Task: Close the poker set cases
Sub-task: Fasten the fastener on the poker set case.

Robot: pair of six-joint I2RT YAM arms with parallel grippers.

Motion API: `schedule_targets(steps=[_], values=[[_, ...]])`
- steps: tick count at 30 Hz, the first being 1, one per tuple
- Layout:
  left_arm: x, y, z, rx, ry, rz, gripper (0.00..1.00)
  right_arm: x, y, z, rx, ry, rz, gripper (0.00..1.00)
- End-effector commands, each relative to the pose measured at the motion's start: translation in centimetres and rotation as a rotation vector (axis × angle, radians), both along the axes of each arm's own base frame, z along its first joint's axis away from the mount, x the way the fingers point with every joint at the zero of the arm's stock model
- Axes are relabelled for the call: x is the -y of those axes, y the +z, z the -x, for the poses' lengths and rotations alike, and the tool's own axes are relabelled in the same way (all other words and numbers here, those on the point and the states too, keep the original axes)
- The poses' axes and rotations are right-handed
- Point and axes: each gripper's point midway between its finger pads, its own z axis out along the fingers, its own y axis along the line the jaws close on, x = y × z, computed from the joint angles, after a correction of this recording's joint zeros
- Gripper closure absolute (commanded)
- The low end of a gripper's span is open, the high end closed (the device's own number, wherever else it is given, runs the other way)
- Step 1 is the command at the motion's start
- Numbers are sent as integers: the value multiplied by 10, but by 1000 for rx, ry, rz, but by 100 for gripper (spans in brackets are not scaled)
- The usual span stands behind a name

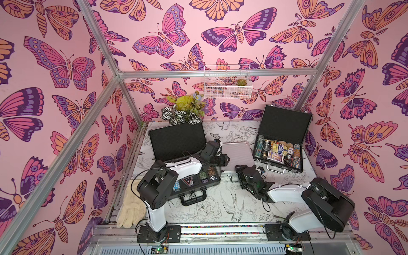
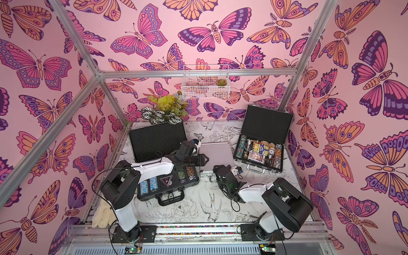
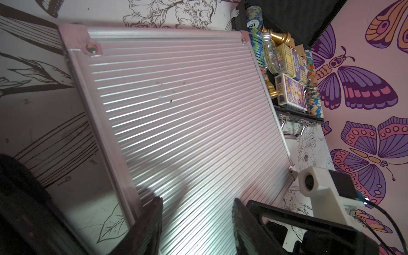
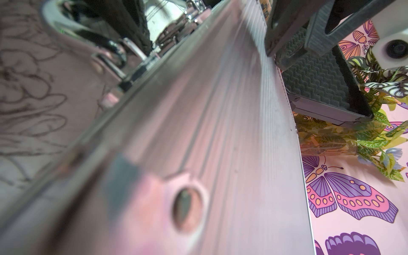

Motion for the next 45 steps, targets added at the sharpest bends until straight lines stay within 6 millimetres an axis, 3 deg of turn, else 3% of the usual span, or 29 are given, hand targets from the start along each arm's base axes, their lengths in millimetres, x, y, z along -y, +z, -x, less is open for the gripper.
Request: schedule_targets(steps=[1, 17, 24, 28, 39, 45], values=[[-51, -91, 64, -308, 15, -271, 47, 14, -27, 15, -58, 17, 108, 18], [-46, -88, 59, -306, 12, -264, 47, 6, 16, 14, 15, 67, 67, 11], [-47, -90, 59, -306, 12, -269, 47, -22, 11, 5, -10, 109, -31, 11], [-48, -90, 61, -309, 12, -269, 47, -29, 3, 0, -12, 98, -60, 11], [-48, -89, 61, -309, 13, -268, 47, -15, -12, 0, -27, 68, 29, 13], [-48, -87, 59, -303, 17, -271, 45, -10, 19, 3, 31, 141, 126, 12]])
